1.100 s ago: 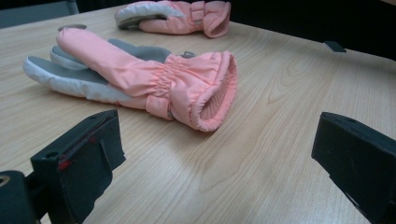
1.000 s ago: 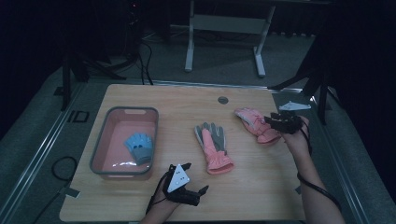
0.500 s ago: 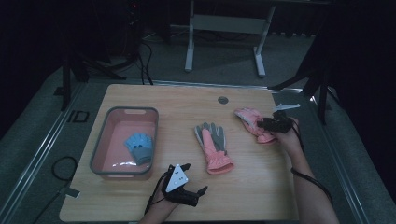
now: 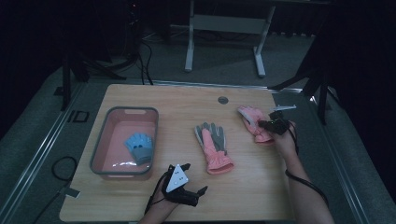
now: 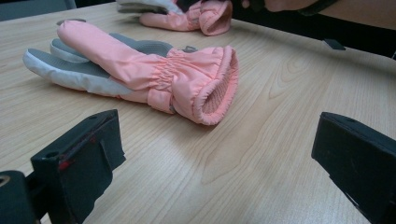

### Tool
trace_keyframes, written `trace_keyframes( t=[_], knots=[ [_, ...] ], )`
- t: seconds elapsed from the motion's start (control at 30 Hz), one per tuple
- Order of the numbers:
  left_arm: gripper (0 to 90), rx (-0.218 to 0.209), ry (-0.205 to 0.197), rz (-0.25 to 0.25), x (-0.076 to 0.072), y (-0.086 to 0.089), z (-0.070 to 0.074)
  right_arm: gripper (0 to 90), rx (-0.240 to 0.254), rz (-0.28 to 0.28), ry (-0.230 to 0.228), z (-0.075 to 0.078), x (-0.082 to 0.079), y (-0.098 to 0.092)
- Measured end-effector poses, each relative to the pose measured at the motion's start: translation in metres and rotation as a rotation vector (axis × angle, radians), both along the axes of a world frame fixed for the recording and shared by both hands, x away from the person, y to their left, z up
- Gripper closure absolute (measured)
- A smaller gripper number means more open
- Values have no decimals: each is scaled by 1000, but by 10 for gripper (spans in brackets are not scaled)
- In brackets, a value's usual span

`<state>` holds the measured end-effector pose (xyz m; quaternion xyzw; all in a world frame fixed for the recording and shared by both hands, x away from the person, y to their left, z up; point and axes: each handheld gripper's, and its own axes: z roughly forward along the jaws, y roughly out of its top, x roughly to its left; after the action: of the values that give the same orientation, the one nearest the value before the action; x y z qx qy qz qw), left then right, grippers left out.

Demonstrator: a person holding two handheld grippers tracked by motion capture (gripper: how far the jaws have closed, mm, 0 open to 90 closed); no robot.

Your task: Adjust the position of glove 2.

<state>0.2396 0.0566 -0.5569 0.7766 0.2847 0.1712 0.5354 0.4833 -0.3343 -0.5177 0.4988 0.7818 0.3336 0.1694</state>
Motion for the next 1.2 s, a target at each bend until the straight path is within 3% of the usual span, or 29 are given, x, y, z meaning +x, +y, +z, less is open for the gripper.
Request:
trace_keyframes(
  t=[0.1,0.27,0.53,0.77,0.93,1.2],
  knots=[
    [22,2,-1,3,0,-1,0,886,-33,-49,-13,14,-11,2],
    [22,-9,-2,7,1,-1,1,886,18,-136,-20,42,-36,0],
    [22,6,-17,12,2,-2,2,885,8,-255,-47,66,-86,7],
    [22,2,-24,16,2,-2,4,884,-11,-335,-50,59,-114,18],
    [22,4,-25,12,1,-3,4,883,31,-348,-33,47,-130,23],
    [22,9,-26,8,0,-3,4,877,32,-374,9,18,-130,31]
  ],
)
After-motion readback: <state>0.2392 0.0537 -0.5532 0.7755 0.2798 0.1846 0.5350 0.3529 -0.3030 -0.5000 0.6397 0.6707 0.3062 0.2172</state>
